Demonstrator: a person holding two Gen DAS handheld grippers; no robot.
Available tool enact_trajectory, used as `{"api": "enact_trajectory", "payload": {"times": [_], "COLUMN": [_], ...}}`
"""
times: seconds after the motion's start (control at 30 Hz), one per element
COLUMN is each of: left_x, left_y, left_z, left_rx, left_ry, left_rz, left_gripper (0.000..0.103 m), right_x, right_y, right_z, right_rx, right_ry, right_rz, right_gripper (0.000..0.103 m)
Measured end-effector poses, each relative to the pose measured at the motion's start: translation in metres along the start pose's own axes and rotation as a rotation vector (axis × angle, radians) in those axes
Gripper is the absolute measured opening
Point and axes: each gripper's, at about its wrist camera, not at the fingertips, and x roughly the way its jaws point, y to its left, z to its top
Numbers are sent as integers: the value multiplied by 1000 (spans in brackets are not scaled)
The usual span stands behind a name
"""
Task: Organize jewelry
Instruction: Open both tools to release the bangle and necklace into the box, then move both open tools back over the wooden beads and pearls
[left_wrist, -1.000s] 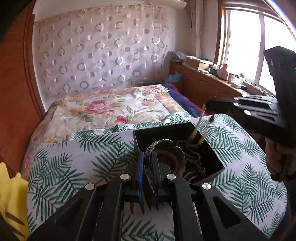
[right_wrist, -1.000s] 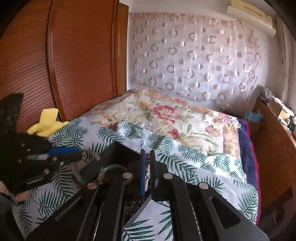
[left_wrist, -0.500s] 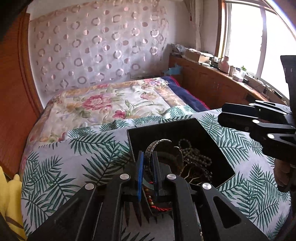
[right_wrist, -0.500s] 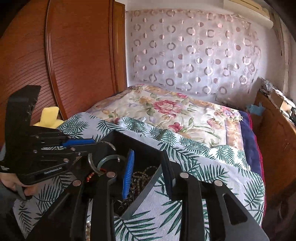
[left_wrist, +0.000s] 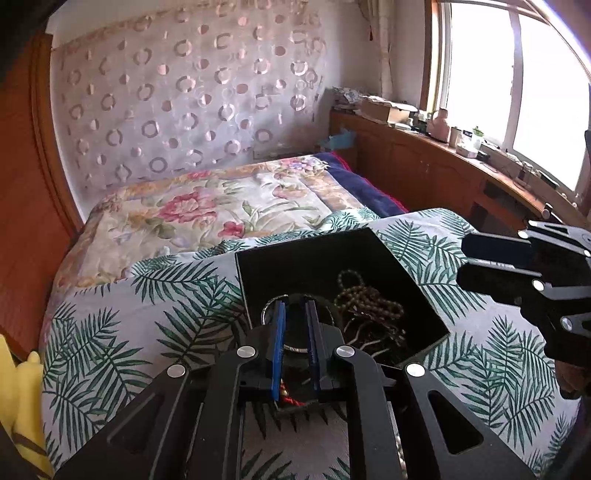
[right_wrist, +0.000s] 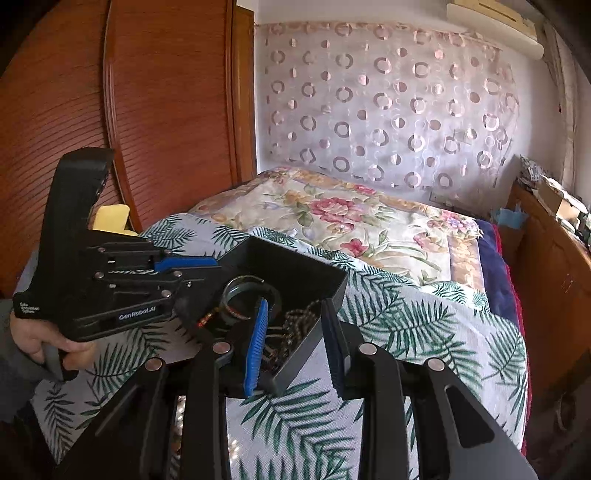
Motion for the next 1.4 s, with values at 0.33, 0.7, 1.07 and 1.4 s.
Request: {"api": "enact_trajectory", "payload": {"times": [0.33, 0.7, 1.07, 1.4], "left_x": [-36, -73, -76, -76], "left_y": [-6, -12, -32, -40], "left_z": [-23, -73, -118, -137], "left_rx": [-4, -21, 4, -13], "left_ry": [-40, -55, 34, 98], "left_rz": [4, 24, -15, -56], "left_gripper": [44, 95, 95, 94], "right_x": [-23, -36, -49, -52], "right_y": [16, 27, 40, 35], "right_z": [-41, -93, -128, -138], "right_rx": [57, 134, 148, 176], "right_ry": [26, 85, 131, 117], "right_rz": [8, 0, -8, -32], "right_gripper": [32, 39, 69, 69]}}
